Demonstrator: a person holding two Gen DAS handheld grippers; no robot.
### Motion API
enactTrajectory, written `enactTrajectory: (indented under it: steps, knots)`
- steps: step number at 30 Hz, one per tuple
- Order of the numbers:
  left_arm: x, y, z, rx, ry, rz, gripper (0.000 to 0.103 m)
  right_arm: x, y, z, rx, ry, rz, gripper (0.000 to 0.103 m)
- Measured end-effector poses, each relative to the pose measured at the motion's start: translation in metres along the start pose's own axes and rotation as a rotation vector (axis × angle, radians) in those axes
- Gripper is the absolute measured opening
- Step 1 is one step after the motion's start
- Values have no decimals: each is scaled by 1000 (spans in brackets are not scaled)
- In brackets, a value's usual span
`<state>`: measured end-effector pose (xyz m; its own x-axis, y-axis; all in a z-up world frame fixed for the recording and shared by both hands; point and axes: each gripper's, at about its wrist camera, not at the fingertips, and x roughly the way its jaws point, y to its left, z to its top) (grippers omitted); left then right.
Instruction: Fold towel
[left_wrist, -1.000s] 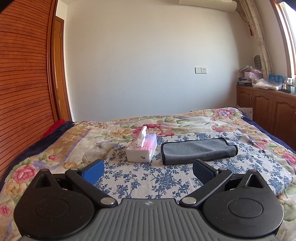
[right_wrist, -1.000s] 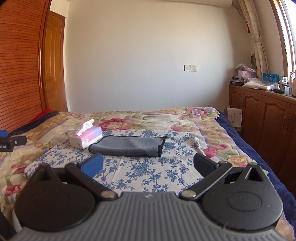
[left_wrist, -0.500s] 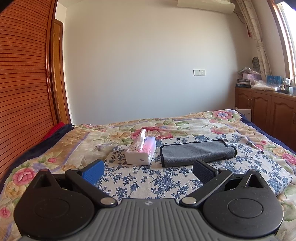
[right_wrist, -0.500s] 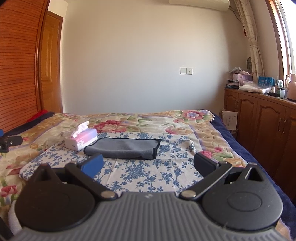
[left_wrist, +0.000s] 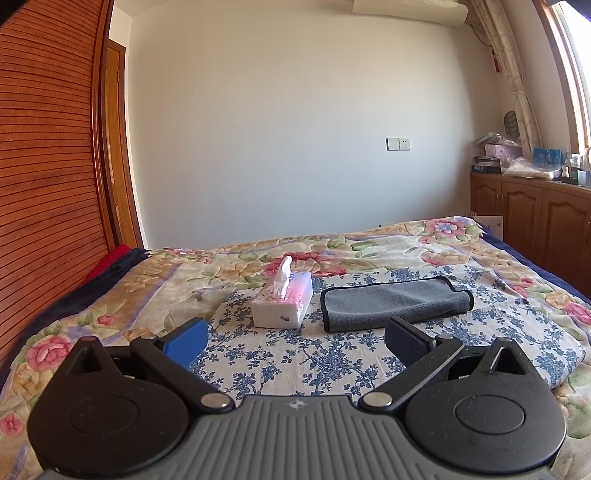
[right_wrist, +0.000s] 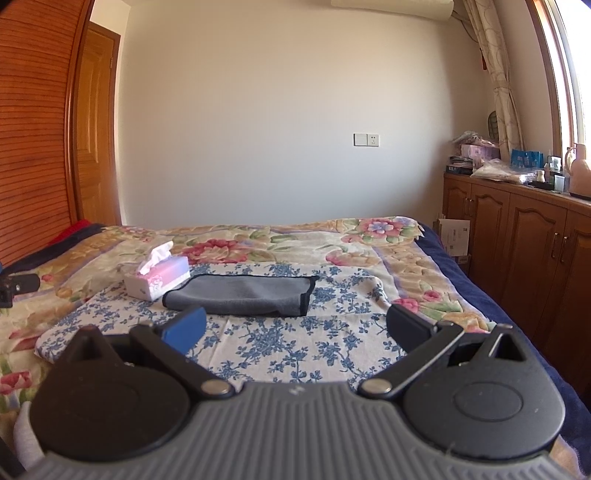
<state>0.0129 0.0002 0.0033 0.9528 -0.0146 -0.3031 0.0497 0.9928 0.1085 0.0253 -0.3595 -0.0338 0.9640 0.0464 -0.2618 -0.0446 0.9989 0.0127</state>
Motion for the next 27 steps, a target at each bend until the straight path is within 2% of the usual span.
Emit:
enactTrajectory:
  steps: [27]
  knots:
    - [2,4,-2,8,0,-1,103,3,-1,0,4,4,-9,103]
